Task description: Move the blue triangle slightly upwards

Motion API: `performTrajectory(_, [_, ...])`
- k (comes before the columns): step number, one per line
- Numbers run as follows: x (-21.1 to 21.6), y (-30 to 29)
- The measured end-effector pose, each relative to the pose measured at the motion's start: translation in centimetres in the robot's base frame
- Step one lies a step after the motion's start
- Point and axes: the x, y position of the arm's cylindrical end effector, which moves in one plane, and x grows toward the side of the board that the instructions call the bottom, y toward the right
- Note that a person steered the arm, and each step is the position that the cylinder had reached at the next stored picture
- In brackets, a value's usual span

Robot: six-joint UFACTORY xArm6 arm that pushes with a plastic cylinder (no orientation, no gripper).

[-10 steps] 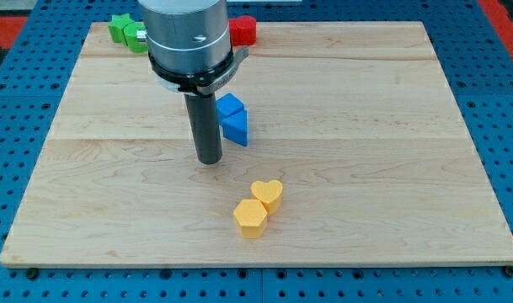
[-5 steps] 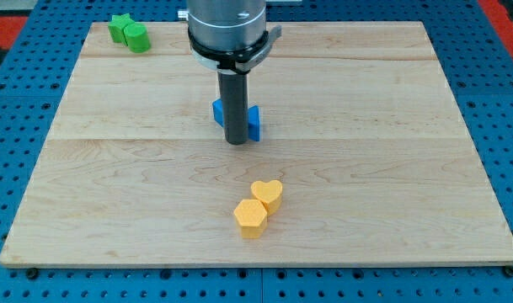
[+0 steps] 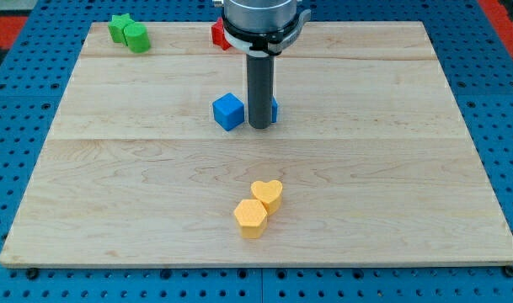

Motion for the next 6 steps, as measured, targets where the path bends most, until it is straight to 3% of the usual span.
performTrajectory(2, [-0.2, 0.5])
performTrajectory(5, [-5.5, 4.3])
performTrajectory(6, [-1.7, 4.7])
